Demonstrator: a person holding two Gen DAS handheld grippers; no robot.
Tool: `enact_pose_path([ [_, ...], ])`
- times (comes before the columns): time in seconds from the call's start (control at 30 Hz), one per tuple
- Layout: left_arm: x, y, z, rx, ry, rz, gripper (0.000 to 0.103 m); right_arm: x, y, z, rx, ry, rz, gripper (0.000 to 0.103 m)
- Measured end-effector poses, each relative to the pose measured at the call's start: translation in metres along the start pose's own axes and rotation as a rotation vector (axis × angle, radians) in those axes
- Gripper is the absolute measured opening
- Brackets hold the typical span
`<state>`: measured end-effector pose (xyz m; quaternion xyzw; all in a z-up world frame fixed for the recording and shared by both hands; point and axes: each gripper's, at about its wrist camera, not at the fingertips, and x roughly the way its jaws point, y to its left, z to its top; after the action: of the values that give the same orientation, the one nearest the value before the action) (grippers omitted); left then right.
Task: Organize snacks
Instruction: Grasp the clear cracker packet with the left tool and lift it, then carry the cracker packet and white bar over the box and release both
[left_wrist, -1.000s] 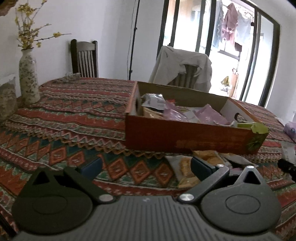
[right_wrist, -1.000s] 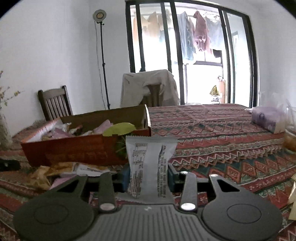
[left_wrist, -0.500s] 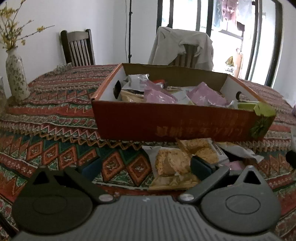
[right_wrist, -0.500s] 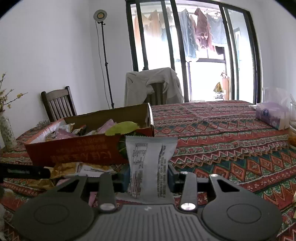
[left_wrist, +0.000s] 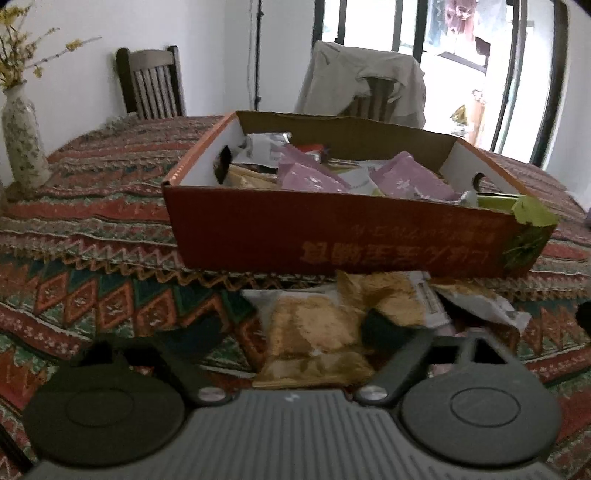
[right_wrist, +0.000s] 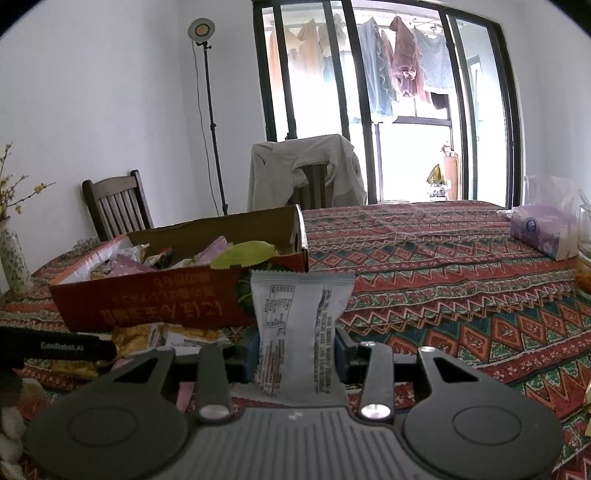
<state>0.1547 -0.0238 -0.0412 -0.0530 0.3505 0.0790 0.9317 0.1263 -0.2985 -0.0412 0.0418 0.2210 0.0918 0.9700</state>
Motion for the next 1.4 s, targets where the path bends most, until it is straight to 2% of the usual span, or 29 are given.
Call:
enact_pose_path([
  [0.03, -0.001, -0.001, 0.0, 0.007, -0.005, -0.003, 0.065, 0.0, 0.0, 0.0, -0.001, 0.0, 0.0, 0.039],
  [0.1, -0.002, 0.0, -0.001, 0.012, -0.009, -0.005, 0.048, 0.0, 0.0, 0.0, -0.001, 0.001, -0.001, 0.039],
  [0.2, -0.005, 0.005, -0.002, 0.002, -0.014, -0.018, 0.044, 0.0, 0.0, 0.0, -0.001, 0.001, -0.001, 0.039],
  [0.37, -0.016, 0.014, -0.005, -0.009, -0.037, -0.007, 0.044, 0.0, 0.0, 0.0, -0.006, -0.002, -0.004, 0.039],
  [0.63, -0.044, 0.028, 0.001, -0.024, -0.129, 0.0, 0.044, -0.004, 0.002, -0.002, -0.015, -0.026, -0.005, 0.039],
  [0.97, -0.071, 0.022, 0.018, -0.015, -0.222, -0.069, 0.044, -0.014, 0.01, -0.001, -0.048, -0.08, -0.026, 0.039],
  [1.4, -0.074, 0.008, 0.059, -0.004, -0.301, -0.129, 0.044, -0.012, 0.039, 0.051, -0.123, -0.193, 0.012, 0.039],
])
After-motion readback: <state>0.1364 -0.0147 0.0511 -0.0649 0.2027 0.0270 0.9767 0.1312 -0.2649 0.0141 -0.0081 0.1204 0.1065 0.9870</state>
